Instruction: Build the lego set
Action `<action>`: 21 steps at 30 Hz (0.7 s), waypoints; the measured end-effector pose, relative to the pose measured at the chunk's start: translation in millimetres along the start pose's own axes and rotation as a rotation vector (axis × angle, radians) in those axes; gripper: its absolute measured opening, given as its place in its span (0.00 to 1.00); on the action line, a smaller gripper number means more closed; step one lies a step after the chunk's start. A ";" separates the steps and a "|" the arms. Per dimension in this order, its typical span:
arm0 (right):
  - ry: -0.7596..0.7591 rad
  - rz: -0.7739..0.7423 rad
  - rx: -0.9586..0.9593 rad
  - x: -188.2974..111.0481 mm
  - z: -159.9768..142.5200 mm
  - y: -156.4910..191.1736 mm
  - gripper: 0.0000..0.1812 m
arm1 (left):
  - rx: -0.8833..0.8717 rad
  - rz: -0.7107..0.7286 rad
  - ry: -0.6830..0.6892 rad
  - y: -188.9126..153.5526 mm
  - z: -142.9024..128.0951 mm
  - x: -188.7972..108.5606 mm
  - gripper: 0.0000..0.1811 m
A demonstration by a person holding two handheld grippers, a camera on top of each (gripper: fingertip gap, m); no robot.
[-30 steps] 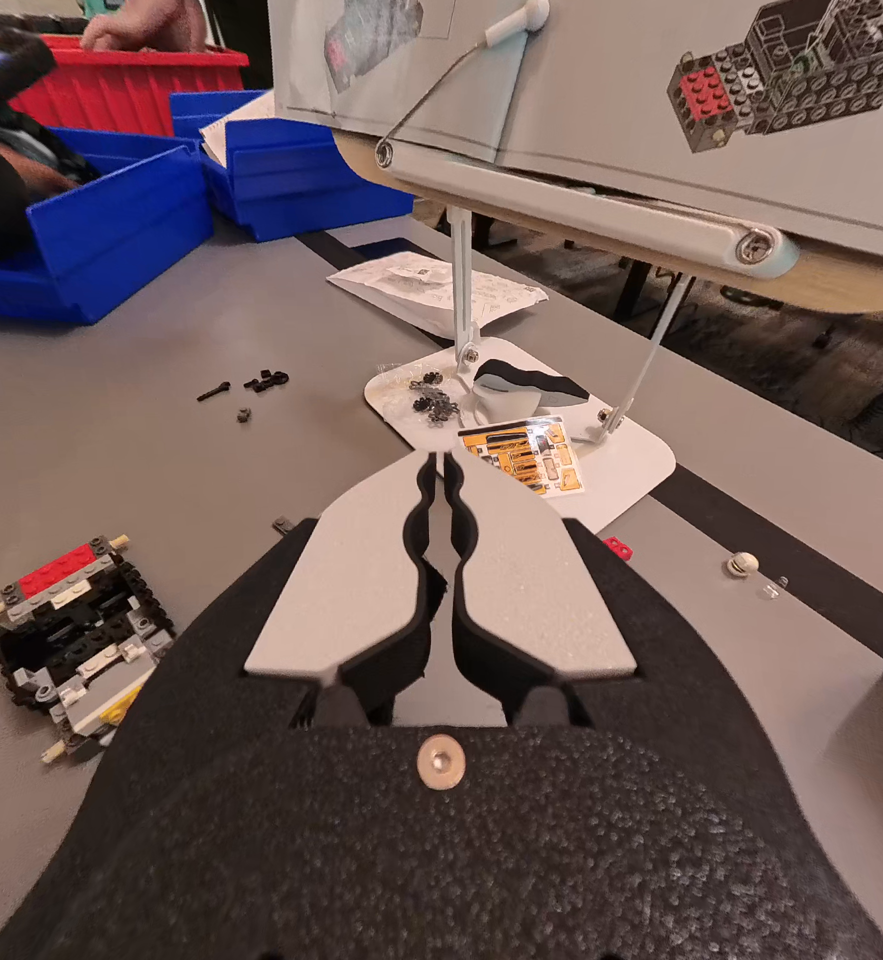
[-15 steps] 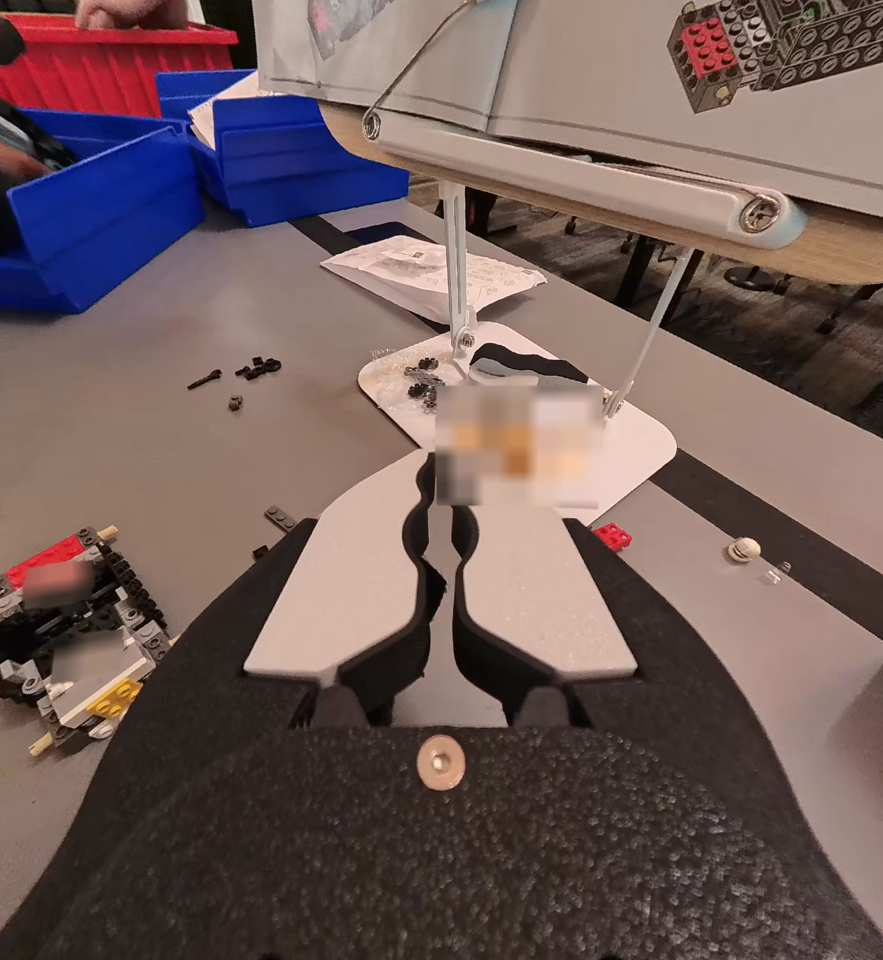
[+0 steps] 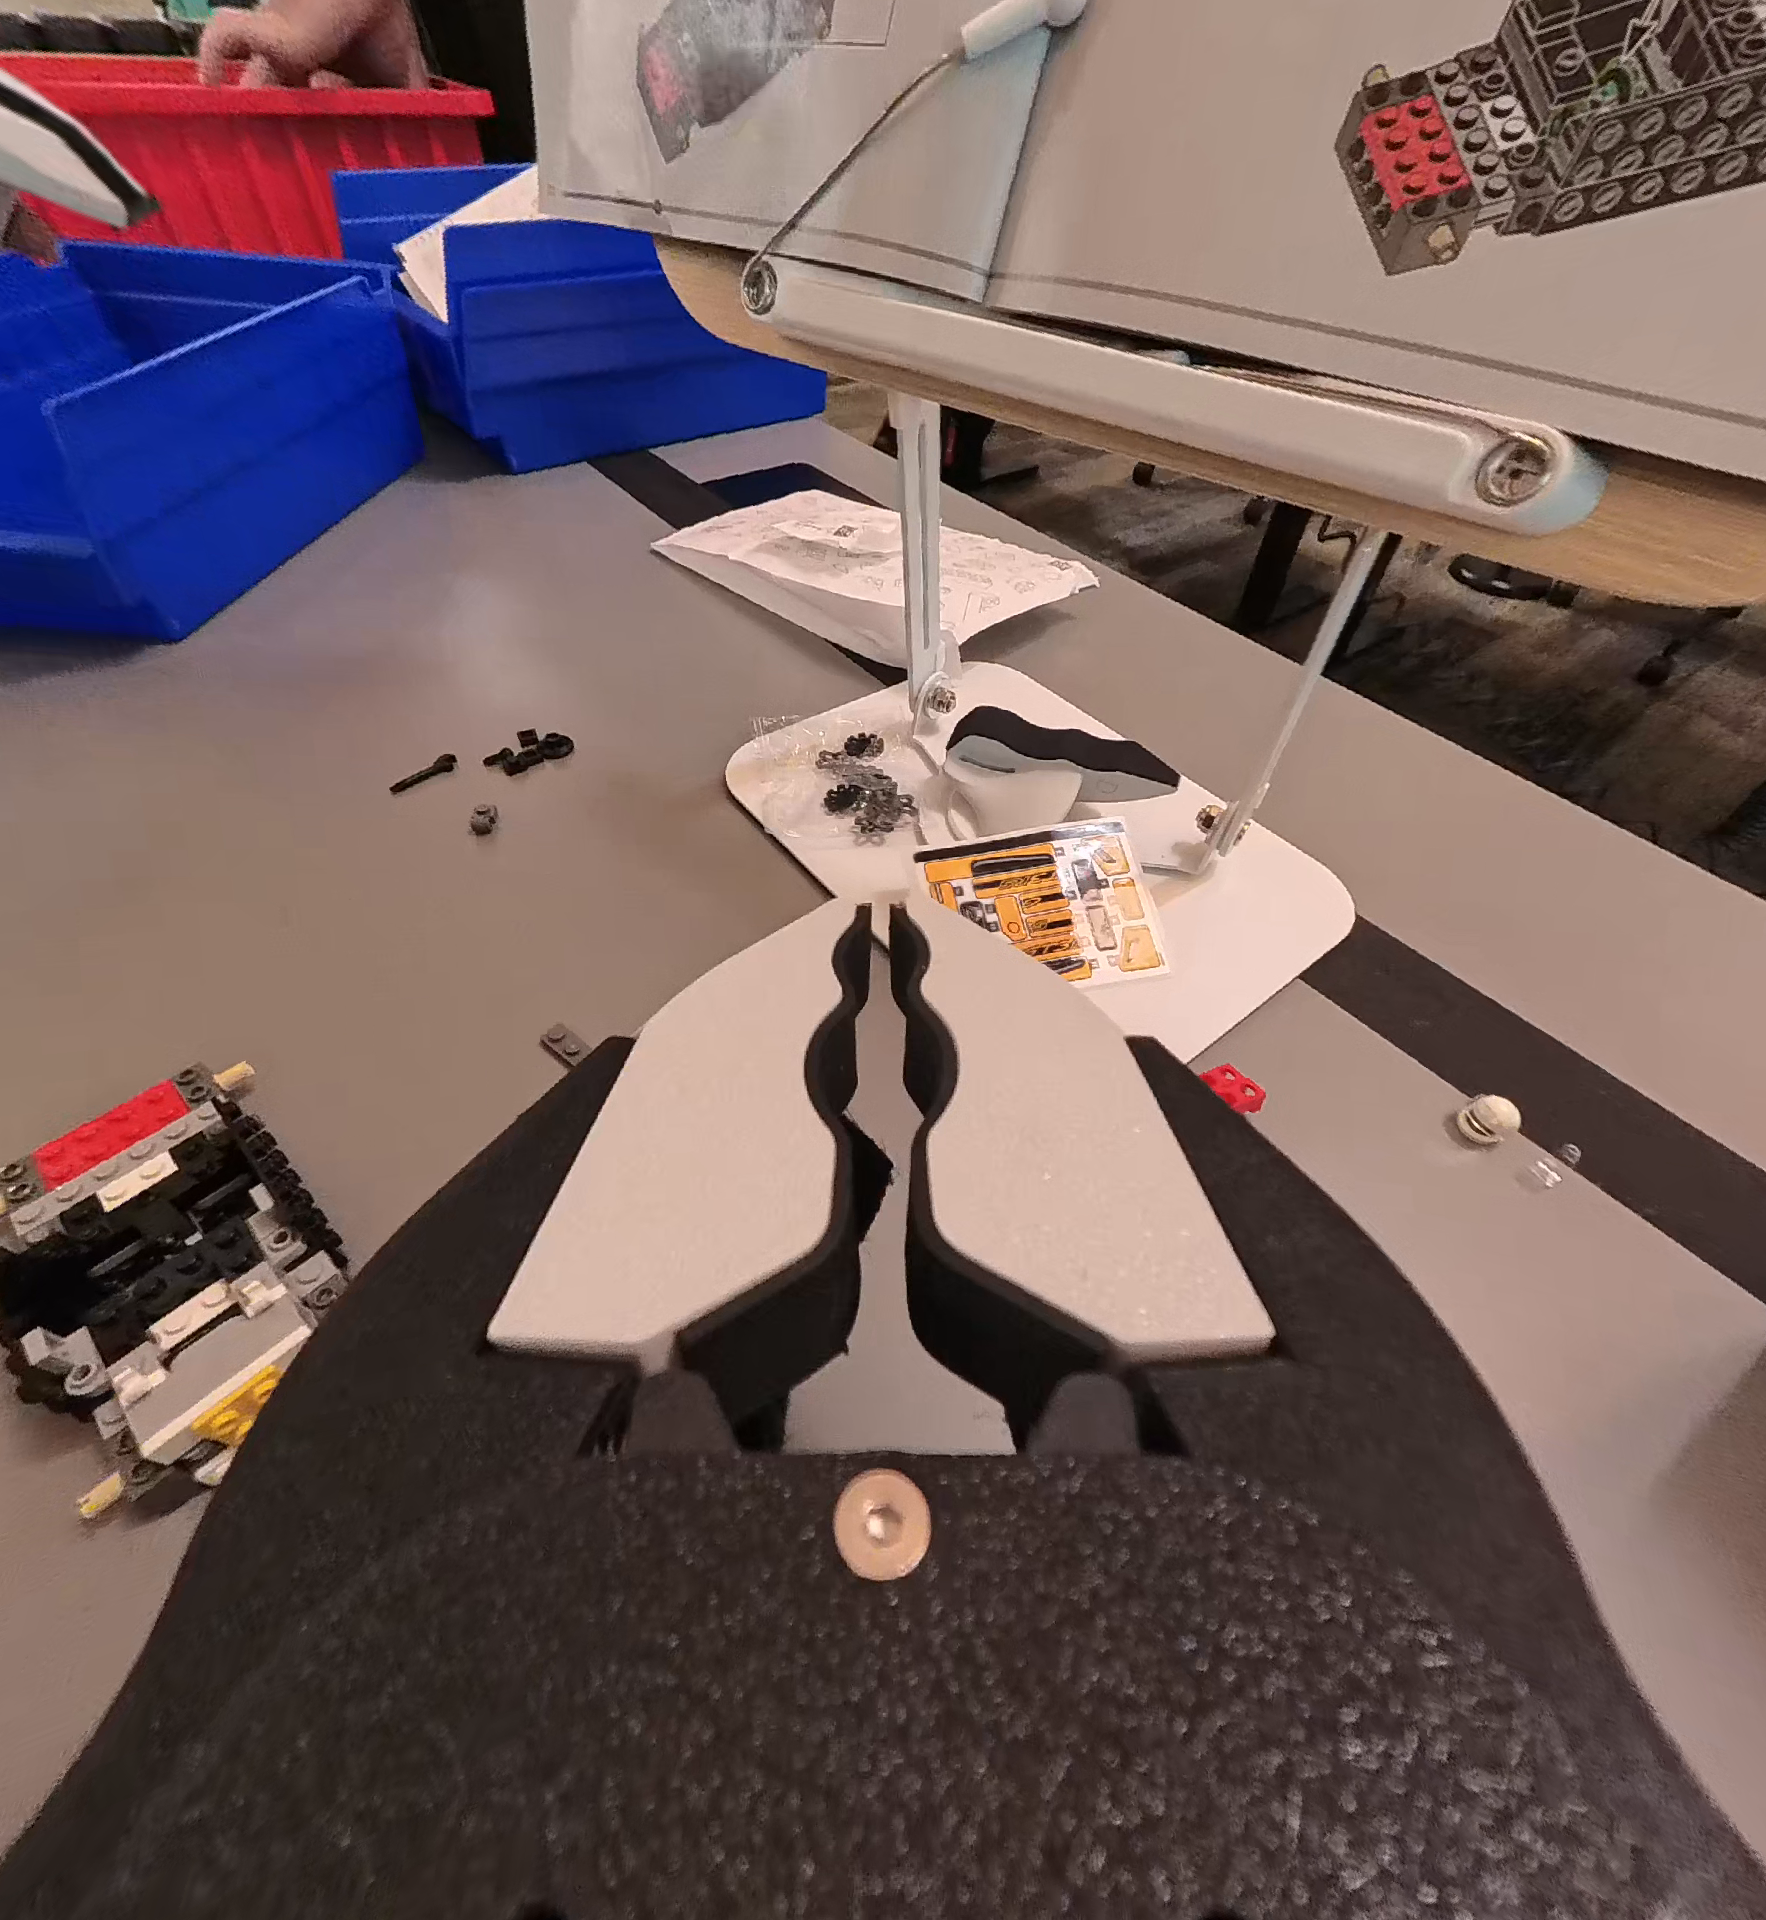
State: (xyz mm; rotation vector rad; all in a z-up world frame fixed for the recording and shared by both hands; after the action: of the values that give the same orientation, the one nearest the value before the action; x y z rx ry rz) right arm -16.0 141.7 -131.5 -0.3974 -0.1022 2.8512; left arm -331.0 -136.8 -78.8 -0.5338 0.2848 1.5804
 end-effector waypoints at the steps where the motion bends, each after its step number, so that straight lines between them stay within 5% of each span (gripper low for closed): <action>1: 0.000 -0.001 -0.009 -0.8 0.5 0.5 0.02 | 0.065 -0.084 0.025 -32.3 3.7 14.5 0.13; 6: -0.017 -0.020 -0.048 -8.2 7.8 -2.9 0.02 | 0.315 -0.473 0.186 -169.1 -17.0 90.8 0.13; 10: -0.026 -0.018 -0.056 -12.6 10.2 -5.8 0.02 | 0.419 -0.634 0.399 -224.1 -56.1 147.2 0.13; 16: -0.001 0.007 -0.089 -9.5 2.8 -1.2 0.02 | 0.543 -0.715 0.624 -237.6 -83.0 189.9 0.13; 21: 0.054 0.046 -0.140 -2.4 -12.2 8.8 0.02 | 0.669 -0.786 0.712 -223.1 -88.1 196.9 0.13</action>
State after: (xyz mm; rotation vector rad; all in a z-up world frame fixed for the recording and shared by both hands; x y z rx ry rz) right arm -12.5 133.1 -143.5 -0.5110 -0.2877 2.8852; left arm -98.4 10.8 -221.6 -0.5591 0.9666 0.4343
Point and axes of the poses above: each gripper's, where its closed fingertips meet, x out along the fingers, z out of its top, y = z × x across the jaws, the point moved 3 cm from there along -x, back along the fingers, and after that the axes turned 13 degrees about -z, right-handed, at the moved point
